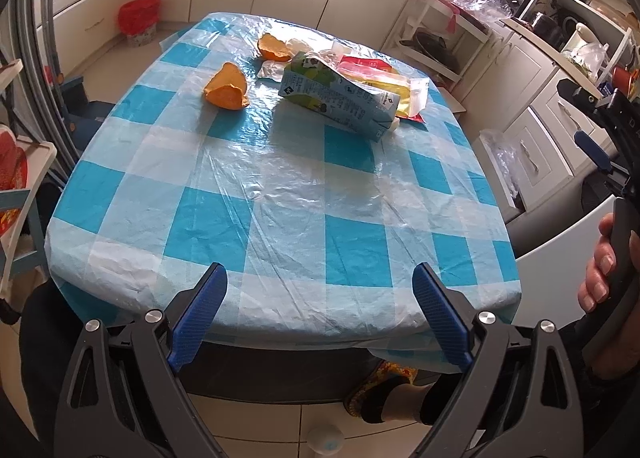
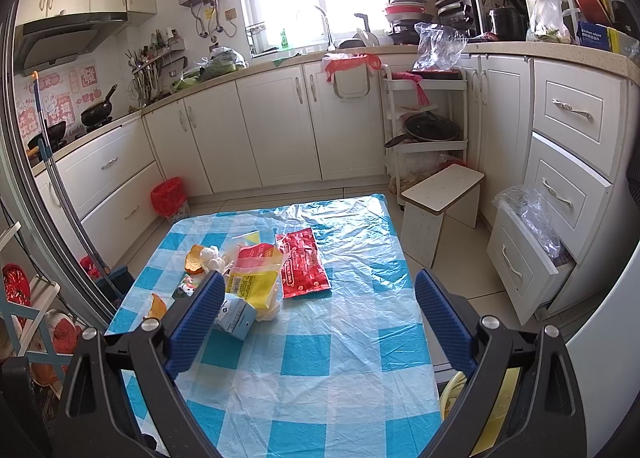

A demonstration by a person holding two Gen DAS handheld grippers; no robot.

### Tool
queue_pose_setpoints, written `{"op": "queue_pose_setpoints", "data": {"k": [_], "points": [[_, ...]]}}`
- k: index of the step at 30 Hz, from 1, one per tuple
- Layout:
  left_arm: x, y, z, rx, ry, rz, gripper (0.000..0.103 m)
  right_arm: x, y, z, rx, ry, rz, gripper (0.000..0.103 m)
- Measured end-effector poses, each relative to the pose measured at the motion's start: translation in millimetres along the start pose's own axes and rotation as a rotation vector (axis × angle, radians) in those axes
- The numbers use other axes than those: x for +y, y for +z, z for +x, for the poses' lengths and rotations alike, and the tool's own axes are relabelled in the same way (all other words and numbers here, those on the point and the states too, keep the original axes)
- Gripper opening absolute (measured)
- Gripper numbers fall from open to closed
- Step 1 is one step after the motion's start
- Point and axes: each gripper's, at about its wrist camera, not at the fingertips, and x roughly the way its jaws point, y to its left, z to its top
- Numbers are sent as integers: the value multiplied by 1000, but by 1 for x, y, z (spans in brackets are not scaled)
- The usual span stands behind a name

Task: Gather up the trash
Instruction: 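Move both grippers over the table toward the milk carton and peels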

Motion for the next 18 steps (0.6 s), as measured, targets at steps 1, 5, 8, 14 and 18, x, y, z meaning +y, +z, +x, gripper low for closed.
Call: {"op": "queue_pose_setpoints", "data": {"k": [1, 5, 8, 14, 18], "points": [[1, 0, 0, 0, 1, 0, 90, 0, 0, 0, 0, 0, -1, 92], [5, -1, 0, 0, 9, -3, 90, 0, 0, -1, 0, 0, 1, 92], [11, -2, -2, -2, 21, -8, 90, 0, 0, 0, 0, 1, 0, 92], [47, 1, -6, -19, 72, -57, 90, 3, 0, -1, 5, 12, -4, 92], [75, 11, -8, -42, 99, -121, 90, 3, -2, -1, 15, 23, -15, 92]]}}
